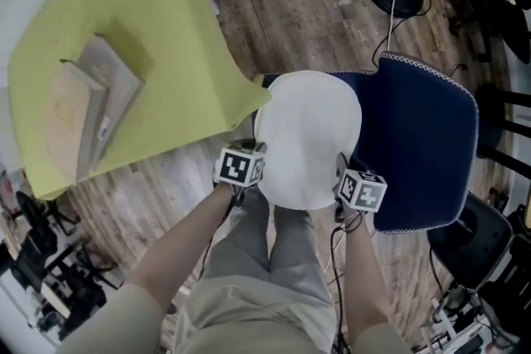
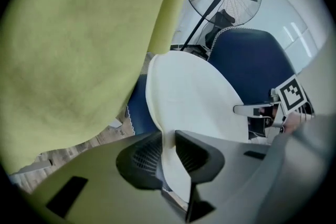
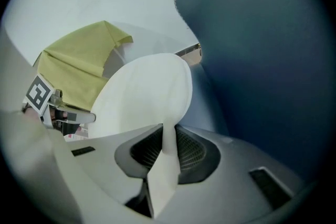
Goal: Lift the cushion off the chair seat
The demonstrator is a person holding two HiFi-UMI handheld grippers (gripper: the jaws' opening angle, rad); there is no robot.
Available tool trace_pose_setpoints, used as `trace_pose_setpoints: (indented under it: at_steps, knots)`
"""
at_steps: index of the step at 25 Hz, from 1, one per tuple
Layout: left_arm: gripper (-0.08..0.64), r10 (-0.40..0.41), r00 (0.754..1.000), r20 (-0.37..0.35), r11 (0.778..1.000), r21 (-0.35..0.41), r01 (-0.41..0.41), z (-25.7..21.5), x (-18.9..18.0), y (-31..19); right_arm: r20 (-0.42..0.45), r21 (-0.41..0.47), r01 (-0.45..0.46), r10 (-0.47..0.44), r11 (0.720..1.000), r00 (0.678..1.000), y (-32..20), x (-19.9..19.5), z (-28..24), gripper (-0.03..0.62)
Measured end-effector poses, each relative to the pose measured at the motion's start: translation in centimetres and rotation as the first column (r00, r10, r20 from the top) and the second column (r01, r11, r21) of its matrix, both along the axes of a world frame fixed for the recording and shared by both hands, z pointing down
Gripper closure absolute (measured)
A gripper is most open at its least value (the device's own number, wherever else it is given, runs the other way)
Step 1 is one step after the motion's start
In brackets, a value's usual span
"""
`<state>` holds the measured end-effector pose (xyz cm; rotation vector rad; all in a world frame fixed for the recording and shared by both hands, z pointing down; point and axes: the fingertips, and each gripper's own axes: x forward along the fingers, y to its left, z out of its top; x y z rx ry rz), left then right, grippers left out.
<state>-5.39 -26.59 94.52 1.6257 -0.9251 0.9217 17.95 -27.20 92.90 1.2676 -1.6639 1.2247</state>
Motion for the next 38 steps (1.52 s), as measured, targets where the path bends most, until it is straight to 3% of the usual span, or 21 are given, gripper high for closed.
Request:
trace_pose_setpoints:
  at_steps: [8, 17, 26, 38]
  knots:
    - [0.466, 0.060, 0.996, -0.058, 0.990, 0.132, -0.052, -11.0, 0.8, -2.3, -0.025, 0.150, 0.045, -0.042, 0.988, 0.999, -1.0, 0.4, -12.6, 0.509]
    - [0.466, 0.056, 0.993, -0.108, 0.956, 0.292, -0.023, -25.0, 1.1, -2.6, -0.056, 0.346, 0.050, -0.032, 0.937, 0.998, -1.2, 0.4, -27.0, 0.509]
    - [0.466, 0.040, 0.991, -0.126, 0.870, 0.492, 0.028, -37.9, -1.1, -2.5, -0.037, 0.544, 0.095, -0.089, 0.833, 0.995, -1.1, -1.8, -40.3, 0.508]
    - [0.466, 0.059, 0.985, -0.160, 0.727, 0.683, 0.067, -53.1, -2.8, -1.9, -0.022, 0.743, 0.079, -0.094, 0.665, 0.995, 0.9, -3.3, -54.8, 0.503]
